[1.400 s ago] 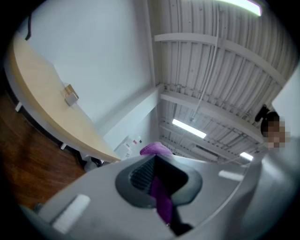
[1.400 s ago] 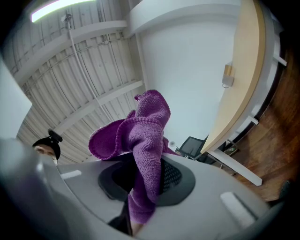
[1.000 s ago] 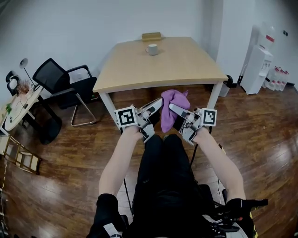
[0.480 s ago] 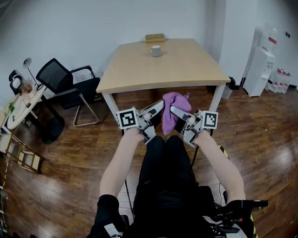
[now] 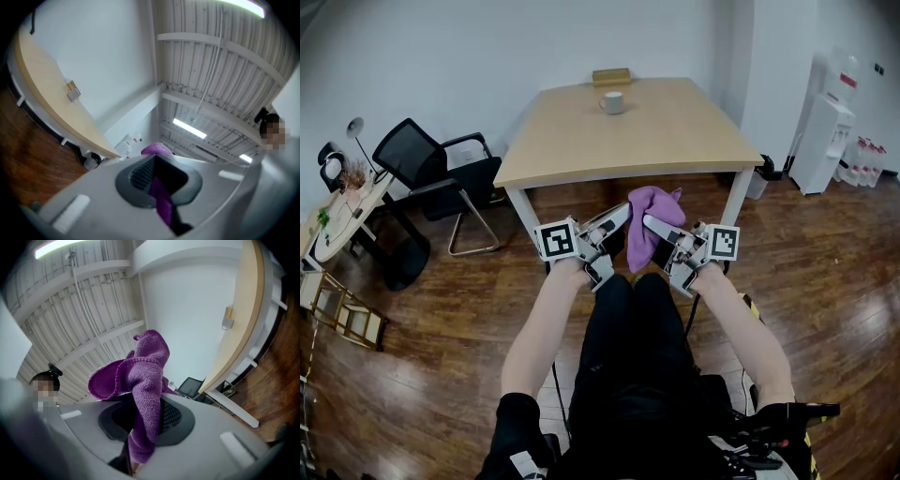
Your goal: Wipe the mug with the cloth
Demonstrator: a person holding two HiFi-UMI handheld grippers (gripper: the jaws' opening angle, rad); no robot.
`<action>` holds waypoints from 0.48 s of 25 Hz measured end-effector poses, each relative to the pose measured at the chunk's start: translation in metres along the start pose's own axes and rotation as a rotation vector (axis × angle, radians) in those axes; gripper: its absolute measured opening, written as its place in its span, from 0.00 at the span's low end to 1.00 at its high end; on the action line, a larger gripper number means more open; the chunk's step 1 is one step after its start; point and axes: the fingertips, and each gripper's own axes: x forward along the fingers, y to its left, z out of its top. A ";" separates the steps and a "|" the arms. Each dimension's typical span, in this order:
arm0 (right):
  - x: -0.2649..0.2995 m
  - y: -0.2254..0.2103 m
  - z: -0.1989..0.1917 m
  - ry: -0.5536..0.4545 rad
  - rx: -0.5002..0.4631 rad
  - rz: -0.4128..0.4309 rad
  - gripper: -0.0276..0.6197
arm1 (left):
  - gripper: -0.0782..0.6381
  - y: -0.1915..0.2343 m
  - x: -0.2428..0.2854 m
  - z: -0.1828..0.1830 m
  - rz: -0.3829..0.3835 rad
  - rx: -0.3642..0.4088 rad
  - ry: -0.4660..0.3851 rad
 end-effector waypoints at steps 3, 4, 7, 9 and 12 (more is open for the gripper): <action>-0.001 -0.001 0.000 0.001 0.000 -0.002 0.16 | 0.11 0.000 0.000 0.000 0.001 0.001 0.002; -0.001 -0.001 0.000 0.001 0.001 -0.002 0.16 | 0.11 0.000 0.000 -0.001 0.000 0.002 0.002; -0.001 -0.001 0.000 0.002 0.002 -0.002 0.16 | 0.11 0.000 0.001 0.000 -0.001 0.001 0.002; -0.001 -0.001 0.000 0.002 0.003 -0.002 0.16 | 0.11 0.000 0.001 0.000 -0.002 0.001 0.003; -0.001 -0.001 0.000 0.002 0.005 -0.001 0.16 | 0.11 0.000 0.000 0.000 -0.002 0.000 0.003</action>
